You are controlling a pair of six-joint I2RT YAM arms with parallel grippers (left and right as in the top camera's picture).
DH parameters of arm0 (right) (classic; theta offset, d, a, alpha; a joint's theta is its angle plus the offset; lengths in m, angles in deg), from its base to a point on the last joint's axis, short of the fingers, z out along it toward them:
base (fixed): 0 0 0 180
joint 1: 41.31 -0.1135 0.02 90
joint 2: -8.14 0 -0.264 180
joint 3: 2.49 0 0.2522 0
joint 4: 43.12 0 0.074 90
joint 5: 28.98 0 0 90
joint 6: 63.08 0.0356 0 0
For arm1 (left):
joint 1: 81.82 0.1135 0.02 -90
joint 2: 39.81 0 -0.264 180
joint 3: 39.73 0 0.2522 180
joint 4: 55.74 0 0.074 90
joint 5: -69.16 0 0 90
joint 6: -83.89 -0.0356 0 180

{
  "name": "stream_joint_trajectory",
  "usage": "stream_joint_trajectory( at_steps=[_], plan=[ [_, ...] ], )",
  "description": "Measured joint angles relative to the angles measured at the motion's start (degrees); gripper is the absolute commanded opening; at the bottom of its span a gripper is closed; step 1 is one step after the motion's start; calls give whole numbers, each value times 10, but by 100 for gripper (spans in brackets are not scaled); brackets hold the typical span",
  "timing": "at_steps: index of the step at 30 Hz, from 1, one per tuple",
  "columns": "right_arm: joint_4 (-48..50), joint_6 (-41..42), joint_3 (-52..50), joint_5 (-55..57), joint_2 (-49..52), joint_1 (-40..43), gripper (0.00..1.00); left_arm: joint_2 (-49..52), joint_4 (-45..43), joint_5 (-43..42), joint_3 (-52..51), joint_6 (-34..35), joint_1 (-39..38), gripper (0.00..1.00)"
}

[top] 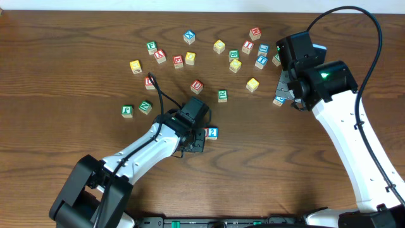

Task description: Spell out AI2

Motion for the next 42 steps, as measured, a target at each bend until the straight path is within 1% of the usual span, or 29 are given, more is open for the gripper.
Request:
stream_joint_trajectory(
  at_steps=[42],
  plan=[
    [0, 0, 0, 0, 0, 0, 1, 0, -19, 13, 0, -5, 0, 8]
  ],
)
